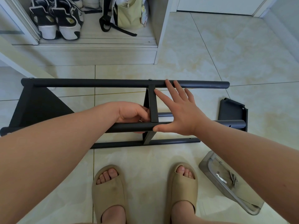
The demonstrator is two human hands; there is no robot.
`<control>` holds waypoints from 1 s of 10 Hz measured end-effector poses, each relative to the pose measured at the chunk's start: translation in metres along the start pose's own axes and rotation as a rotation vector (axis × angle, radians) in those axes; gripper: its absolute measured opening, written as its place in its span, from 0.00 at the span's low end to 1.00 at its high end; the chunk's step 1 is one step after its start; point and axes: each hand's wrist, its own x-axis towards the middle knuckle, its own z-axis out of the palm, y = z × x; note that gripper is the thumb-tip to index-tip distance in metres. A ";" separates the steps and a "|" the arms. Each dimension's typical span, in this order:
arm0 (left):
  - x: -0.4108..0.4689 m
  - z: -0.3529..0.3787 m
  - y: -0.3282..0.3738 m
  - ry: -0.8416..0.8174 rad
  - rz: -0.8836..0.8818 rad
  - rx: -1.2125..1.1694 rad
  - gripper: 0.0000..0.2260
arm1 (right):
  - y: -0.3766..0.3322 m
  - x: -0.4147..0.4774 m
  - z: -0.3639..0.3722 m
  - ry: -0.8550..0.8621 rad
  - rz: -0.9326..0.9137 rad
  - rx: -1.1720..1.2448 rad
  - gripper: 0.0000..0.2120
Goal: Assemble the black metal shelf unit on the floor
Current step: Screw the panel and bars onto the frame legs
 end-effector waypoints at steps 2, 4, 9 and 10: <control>0.001 0.002 -0.001 0.048 -0.126 0.060 0.05 | 0.001 0.000 0.001 0.004 -0.001 0.002 0.56; 0.003 -0.001 -0.003 0.009 -0.032 0.048 0.06 | 0.002 0.001 0.002 0.006 -0.003 -0.004 0.56; -0.024 0.010 0.001 0.477 0.151 0.678 0.07 | -0.003 -0.007 -0.002 -0.006 0.026 -0.078 0.55; -0.054 0.017 -0.001 0.332 -0.006 0.720 0.14 | -0.015 -0.024 -0.001 -0.064 0.127 -0.033 0.54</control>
